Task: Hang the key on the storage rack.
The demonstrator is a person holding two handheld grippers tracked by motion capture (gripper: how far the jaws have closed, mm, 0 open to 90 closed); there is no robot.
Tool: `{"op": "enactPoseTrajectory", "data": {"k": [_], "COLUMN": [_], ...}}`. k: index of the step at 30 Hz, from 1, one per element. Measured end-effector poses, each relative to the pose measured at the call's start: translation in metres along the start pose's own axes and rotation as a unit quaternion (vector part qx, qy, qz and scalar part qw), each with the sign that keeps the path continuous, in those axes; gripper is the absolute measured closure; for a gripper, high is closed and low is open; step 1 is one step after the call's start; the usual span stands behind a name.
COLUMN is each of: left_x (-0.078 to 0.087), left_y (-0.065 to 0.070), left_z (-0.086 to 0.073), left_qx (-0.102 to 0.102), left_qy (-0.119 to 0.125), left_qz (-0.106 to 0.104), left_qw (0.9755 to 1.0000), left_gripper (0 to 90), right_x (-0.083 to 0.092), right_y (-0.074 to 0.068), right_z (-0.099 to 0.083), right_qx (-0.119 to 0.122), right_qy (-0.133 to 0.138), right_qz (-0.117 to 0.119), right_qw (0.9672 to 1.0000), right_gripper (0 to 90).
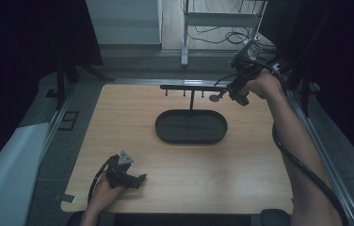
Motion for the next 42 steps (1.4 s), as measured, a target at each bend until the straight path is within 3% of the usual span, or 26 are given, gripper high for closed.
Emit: {"op": "enactPoseTrajectory", "data": {"k": [6,16,20,26,42], "left_x": [0.000,0.000,-0.001,-0.001,-0.001], "left_y": [0.000,0.001,0.001,0.001,0.001], "left_z": [0.000,0.000,0.001,0.001,0.000], "left_qx": [0.000,0.000,0.000,0.000,-0.001], "left_qy": [0.000,0.000,0.001,0.001,0.001], "left_qz": [0.000,-0.001,0.000,0.000,0.001], "left_qw": [1.0000,1.0000,1.0000,1.0000,1.0000], "left_gripper": [0.0,0.0,0.0,0.0,0.0], "right_x": [-0.009,-0.036,-0.052,-0.067,-0.101], "right_y": [0.008,0.017,0.019,0.016,0.004], "right_z": [-0.006,-0.021,-0.026,-0.028,-0.026], "right_qx": [-0.006,-0.012,-0.007,-0.007,0.005], "right_qy": [-0.002,-0.008,-0.014,-0.006,0.031], "right_qz": [-0.004,-0.001,-0.009,0.000,-0.010], "right_qw": [1.0000,0.9999,0.9998,1.0000,0.9995], "right_gripper": [48.9,48.8,48.8,48.8,48.7]}}
Point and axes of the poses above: each handheld gripper's, and its own axes: x roughly backward along the jaws, z roughly out of its top, y roughly to its right, the point moved 3 cm from there along -x, roughly forward along the jaws, and after that the axes turned 6 degrees about y, right-handed, at the moved point
